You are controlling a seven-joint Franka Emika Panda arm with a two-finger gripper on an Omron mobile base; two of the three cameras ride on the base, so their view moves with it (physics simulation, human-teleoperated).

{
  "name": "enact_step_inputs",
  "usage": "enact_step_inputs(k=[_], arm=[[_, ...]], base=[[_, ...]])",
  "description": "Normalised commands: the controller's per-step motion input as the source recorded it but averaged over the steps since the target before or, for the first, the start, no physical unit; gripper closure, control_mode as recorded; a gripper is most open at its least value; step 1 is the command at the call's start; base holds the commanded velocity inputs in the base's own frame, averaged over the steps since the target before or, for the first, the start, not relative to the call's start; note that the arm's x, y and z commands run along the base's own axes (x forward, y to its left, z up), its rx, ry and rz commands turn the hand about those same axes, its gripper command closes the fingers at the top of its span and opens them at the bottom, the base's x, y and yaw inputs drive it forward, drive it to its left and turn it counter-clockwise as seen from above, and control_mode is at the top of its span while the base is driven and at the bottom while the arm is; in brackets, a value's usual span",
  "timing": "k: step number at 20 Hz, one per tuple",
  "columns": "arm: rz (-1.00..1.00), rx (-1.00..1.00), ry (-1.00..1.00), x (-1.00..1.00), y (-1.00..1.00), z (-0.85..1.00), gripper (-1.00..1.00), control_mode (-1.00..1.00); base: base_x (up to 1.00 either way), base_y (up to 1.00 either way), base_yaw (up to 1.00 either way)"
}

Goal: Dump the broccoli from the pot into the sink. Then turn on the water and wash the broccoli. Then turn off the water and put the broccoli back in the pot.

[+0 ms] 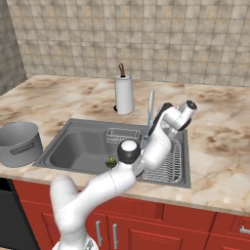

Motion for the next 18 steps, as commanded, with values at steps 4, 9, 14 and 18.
enact_step_inputs(k=[4,9,14,18], arm=[[0.2,0.0,0.0,0.16,0.2,-0.13,-1.0,-1.0],[0.26,0.0,0.0,0.12,0.41,-0.15,-1.0,-1.0],[0.24,0.0,0.0,0.11,0.77,-0.09,-1.0,-1.0],[0.23,-0.04,0.0,0.01,1.0,0.0,-1.0,-1.0]], base=[[0.0,0.0,0.0],[0.0,0.0,0.0],[0.0,0.0,0.0],[0.0,0.0,0.0]])
